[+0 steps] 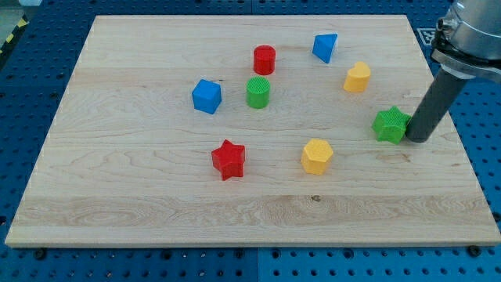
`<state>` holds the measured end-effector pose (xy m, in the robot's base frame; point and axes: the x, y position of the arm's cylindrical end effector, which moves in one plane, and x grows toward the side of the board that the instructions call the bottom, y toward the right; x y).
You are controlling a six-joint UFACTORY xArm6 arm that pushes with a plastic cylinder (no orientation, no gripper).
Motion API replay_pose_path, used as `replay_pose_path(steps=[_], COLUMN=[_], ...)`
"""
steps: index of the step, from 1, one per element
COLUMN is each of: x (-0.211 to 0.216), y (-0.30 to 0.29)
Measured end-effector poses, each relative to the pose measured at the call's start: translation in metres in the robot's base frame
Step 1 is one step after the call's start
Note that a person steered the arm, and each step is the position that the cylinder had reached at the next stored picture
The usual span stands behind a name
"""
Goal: Point your arm to the yellow hexagon
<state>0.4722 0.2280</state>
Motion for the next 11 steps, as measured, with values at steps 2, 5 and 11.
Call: replay_pose_path(steps=[2, 5, 11], x=[-0.001, 0.09, 0.068], y=[-0.043, -0.086, -0.189])
